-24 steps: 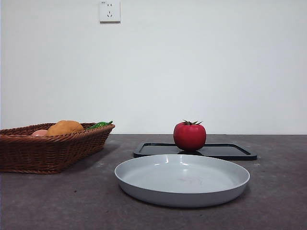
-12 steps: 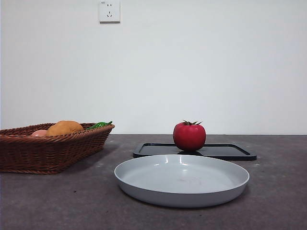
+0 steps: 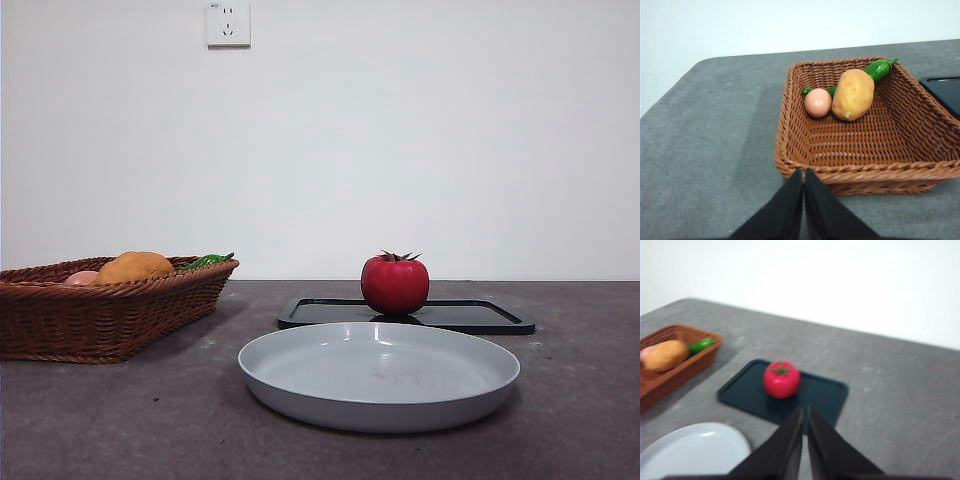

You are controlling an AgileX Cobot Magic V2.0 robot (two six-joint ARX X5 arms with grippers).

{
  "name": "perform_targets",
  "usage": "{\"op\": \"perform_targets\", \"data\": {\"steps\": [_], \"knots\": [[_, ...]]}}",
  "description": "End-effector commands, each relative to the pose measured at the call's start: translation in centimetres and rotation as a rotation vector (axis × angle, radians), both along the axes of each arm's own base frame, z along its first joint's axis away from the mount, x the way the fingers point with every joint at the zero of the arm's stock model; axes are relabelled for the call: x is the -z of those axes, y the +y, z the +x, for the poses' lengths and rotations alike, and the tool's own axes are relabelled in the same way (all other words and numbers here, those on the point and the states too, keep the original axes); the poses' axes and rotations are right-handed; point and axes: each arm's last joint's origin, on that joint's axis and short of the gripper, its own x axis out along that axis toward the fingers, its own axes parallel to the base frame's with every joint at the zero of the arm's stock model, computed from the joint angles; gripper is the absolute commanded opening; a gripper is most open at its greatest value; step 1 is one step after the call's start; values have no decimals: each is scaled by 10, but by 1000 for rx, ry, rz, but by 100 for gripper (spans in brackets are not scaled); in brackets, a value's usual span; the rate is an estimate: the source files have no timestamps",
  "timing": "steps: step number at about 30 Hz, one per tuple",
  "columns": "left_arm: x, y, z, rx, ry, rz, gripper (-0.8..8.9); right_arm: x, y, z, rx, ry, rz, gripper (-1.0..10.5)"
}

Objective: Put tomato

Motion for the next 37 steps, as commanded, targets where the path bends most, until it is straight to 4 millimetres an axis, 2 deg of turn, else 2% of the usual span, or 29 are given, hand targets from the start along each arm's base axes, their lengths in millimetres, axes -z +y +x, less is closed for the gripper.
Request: {"op": "perform_targets", "data": {"steps": [1,8,14,21,30,37], "knots": [[8,0,1,0,27,-3,7,23,-3,1,43,-76,15,8],[8,0,1,0,27,-3,7,72,-7,0,158,-174,16,8],[8,0,1,0,27,-3,7,106,-10,2,256,-133,13,8],[8,0,1,-1,27,-3,7,138,-10,4,264,-90,26,8],[8,0,1,0,27,-3,7,151,-10,3,267,3,29,8],[8,0,1,0,27,-3,7,151,-10,4,267,-1,56,8]]}}
